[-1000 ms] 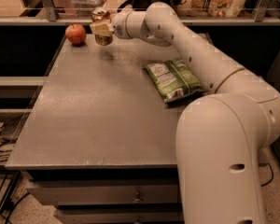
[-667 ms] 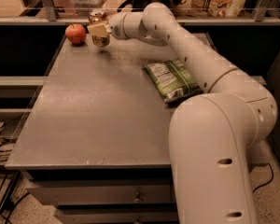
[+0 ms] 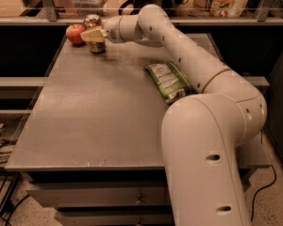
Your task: Move orange can near apple
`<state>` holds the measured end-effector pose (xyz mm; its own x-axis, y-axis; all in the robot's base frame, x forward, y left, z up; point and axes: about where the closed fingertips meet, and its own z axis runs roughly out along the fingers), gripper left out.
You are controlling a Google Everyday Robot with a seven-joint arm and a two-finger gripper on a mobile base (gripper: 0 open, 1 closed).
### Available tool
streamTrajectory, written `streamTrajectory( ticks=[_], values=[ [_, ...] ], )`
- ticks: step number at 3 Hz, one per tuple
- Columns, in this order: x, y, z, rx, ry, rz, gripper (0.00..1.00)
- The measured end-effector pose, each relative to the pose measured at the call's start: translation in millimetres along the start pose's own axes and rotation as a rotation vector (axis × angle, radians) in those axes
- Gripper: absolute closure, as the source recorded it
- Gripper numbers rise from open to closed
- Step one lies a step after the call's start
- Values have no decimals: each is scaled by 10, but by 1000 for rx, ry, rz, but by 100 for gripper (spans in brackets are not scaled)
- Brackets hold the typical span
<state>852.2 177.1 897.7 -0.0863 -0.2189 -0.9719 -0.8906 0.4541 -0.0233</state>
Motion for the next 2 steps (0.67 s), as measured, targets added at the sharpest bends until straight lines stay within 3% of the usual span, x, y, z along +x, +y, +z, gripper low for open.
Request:
streamTrajectory(
  ticks=[1, 2],
  values=[
    [2, 64, 28, -23, 0, 1, 0],
    [3, 68, 30, -25, 0, 1, 0]
  ],
)
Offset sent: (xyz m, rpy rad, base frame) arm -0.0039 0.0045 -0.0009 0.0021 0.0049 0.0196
